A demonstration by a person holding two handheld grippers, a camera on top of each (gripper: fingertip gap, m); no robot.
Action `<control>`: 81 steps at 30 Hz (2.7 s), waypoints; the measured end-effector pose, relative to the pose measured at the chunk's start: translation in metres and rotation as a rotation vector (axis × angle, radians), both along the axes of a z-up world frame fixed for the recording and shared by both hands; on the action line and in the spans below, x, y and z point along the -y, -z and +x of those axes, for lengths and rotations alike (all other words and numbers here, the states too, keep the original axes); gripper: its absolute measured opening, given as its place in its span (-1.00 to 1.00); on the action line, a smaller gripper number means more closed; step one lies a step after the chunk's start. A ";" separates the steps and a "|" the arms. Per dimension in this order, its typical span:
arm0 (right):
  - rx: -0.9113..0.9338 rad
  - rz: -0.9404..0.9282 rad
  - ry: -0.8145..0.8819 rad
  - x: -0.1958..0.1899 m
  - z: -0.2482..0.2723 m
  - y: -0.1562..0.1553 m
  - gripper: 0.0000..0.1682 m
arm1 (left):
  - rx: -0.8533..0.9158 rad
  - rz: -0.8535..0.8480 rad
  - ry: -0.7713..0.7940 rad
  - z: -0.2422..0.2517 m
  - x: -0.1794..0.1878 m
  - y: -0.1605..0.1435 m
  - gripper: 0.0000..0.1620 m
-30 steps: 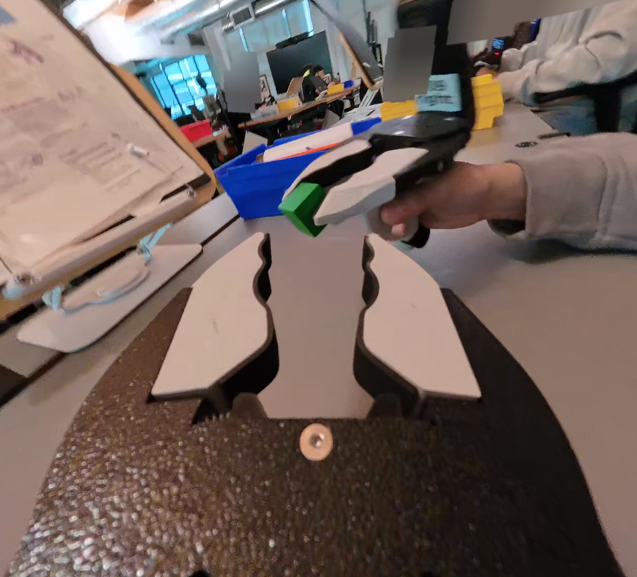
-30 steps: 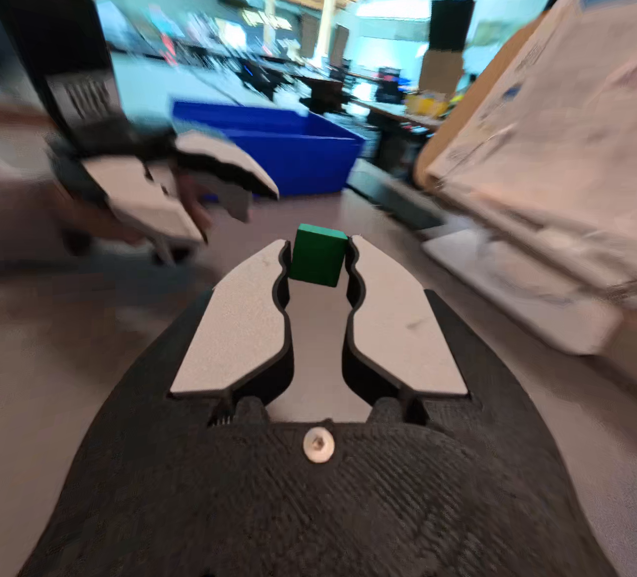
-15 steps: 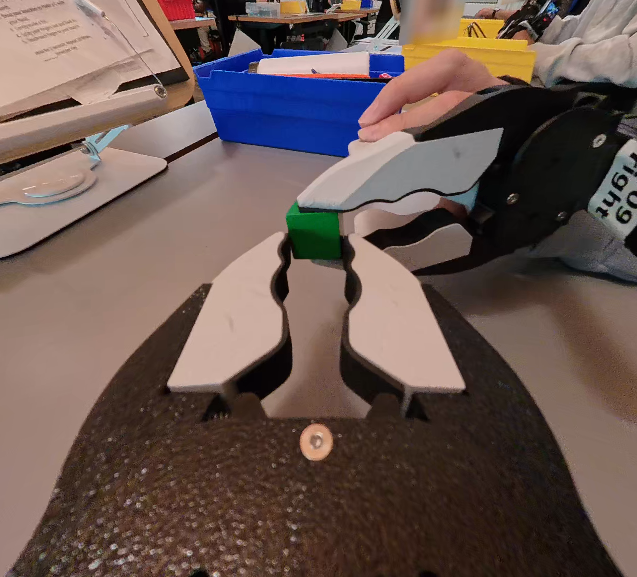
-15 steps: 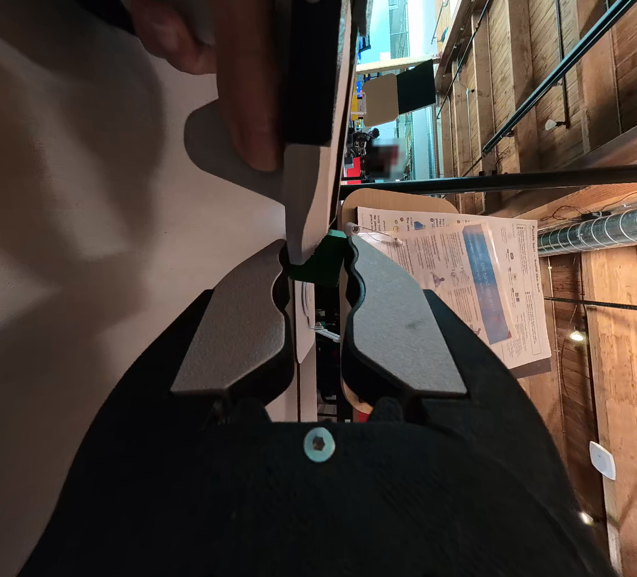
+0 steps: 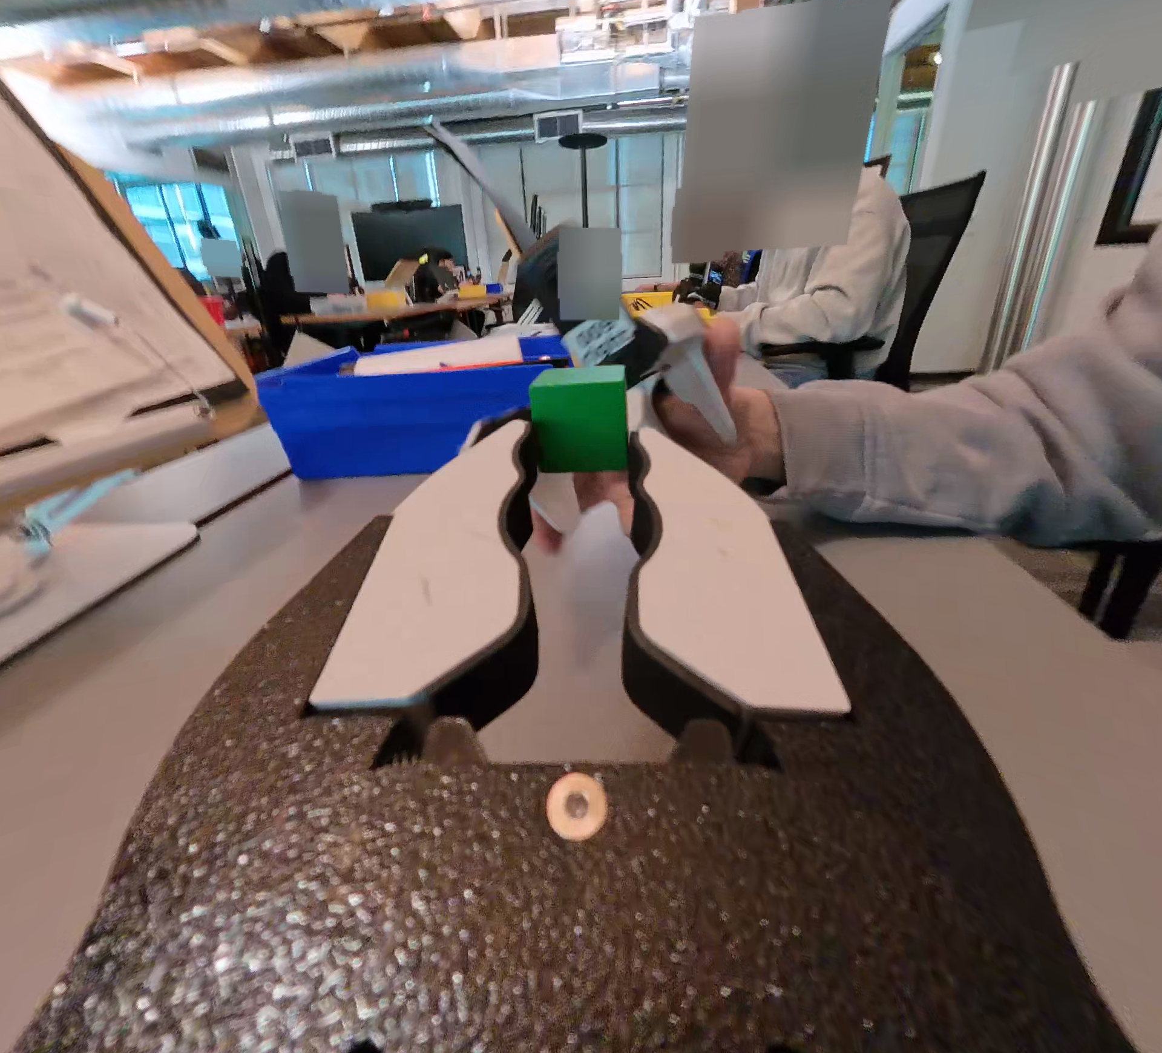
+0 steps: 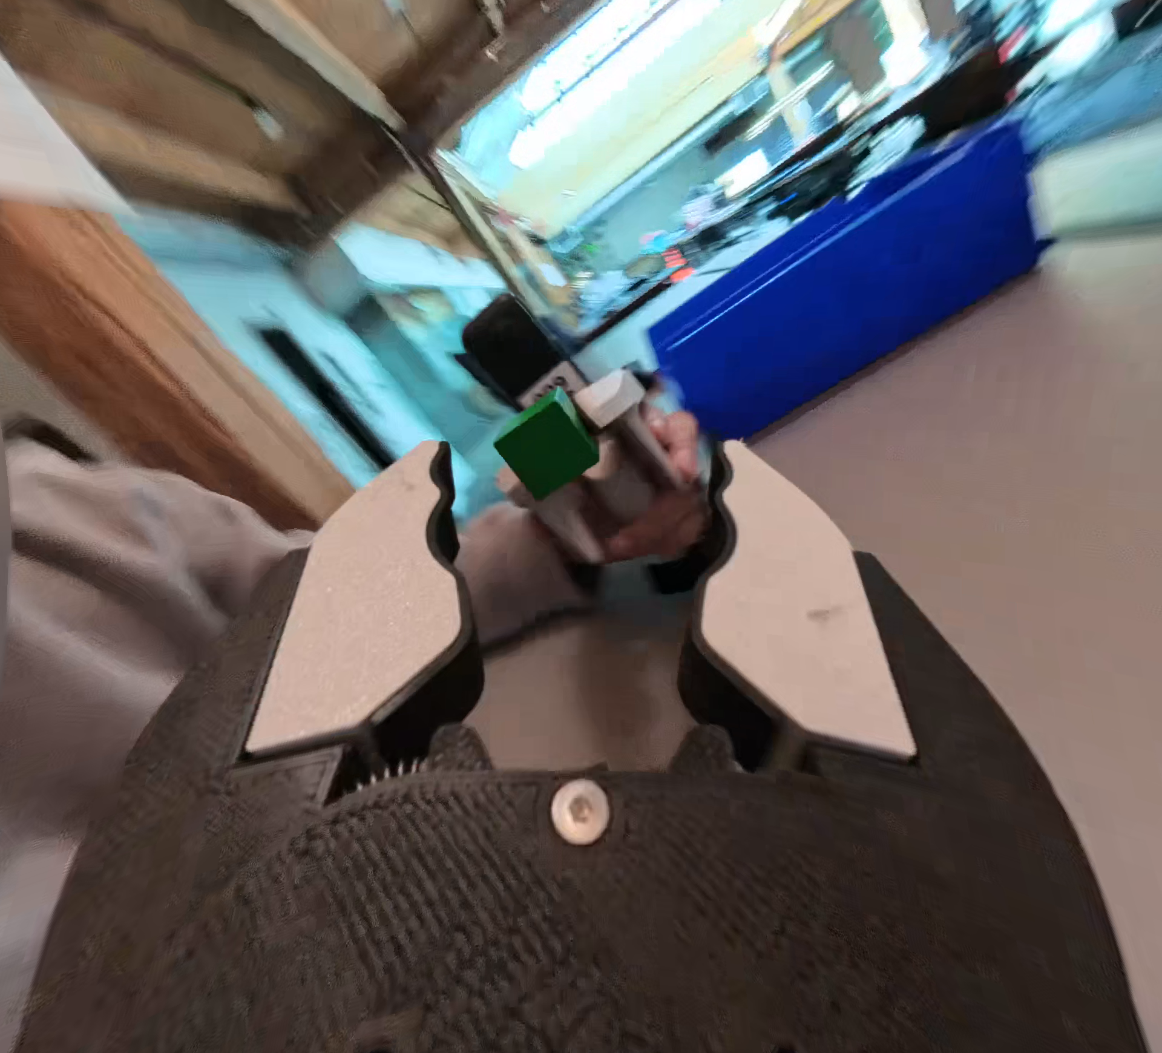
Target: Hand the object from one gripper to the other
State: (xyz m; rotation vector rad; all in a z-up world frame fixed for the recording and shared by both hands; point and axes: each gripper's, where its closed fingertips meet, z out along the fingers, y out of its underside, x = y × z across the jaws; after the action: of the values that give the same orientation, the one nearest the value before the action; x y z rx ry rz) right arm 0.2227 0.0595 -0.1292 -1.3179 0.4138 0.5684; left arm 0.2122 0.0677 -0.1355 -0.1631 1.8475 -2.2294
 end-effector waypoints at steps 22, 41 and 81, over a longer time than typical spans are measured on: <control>0.552 -0.442 0.318 0.008 0.033 0.038 -0.64 | -0.061 0.223 -0.182 0.021 0.004 0.027 -0.38; 1.815 -1.132 0.536 -0.011 0.032 0.058 -0.64 | -0.378 0.311 -0.315 0.039 0.011 0.057 -0.66; 0.285 -0.166 0.577 0.004 0.042 0.019 -0.70 | -0.003 0.292 -0.617 0.047 0.000 0.023 -0.46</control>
State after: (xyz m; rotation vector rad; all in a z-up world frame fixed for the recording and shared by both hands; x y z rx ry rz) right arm 0.2644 0.0556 -0.1484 -1.3346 0.5825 -0.1373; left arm 0.2592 0.0676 -0.1586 -0.5896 1.7826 -1.5328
